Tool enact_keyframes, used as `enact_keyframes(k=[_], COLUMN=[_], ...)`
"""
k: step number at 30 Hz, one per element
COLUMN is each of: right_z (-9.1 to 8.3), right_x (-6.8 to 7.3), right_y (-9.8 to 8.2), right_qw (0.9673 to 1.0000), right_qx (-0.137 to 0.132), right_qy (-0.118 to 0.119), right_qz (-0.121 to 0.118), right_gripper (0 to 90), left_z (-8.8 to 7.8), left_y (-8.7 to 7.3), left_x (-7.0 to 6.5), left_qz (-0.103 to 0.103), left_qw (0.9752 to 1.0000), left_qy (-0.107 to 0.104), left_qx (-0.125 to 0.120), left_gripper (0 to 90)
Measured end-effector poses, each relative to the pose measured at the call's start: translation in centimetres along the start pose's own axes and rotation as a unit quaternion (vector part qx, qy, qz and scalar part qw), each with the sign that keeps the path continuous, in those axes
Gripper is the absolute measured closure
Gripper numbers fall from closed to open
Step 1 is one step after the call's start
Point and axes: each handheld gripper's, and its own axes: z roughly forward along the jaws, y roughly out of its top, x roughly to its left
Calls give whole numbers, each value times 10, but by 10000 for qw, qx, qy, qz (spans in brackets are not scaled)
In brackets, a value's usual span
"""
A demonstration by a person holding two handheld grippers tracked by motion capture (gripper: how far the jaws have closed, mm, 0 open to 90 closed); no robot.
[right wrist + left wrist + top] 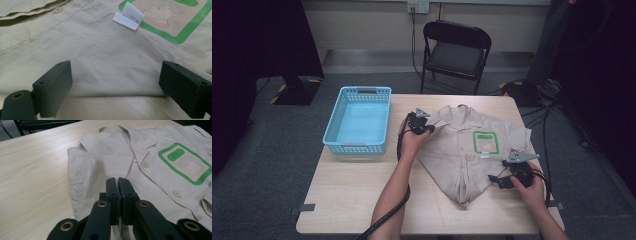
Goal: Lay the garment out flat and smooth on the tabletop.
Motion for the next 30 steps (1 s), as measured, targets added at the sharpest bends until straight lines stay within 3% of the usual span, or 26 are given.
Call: enact_keyframes(k=[12, 30], right_z=[0, 0], right_x=[0, 0], right_y=[0, 0], right_qw=[10000, 10000], right_qx=[0, 1], right_qy=[1, 0], right_qz=[-1, -3], right_gripper=[106, 106], left_z=[-19, -34], left_y=[-5, -11], left_x=[23, 34], left_qz=[-335, -425], left_qw=[9990, 9978], left_qy=[267, 485], left_qx=[-139, -164], left_gripper=[869, 863])
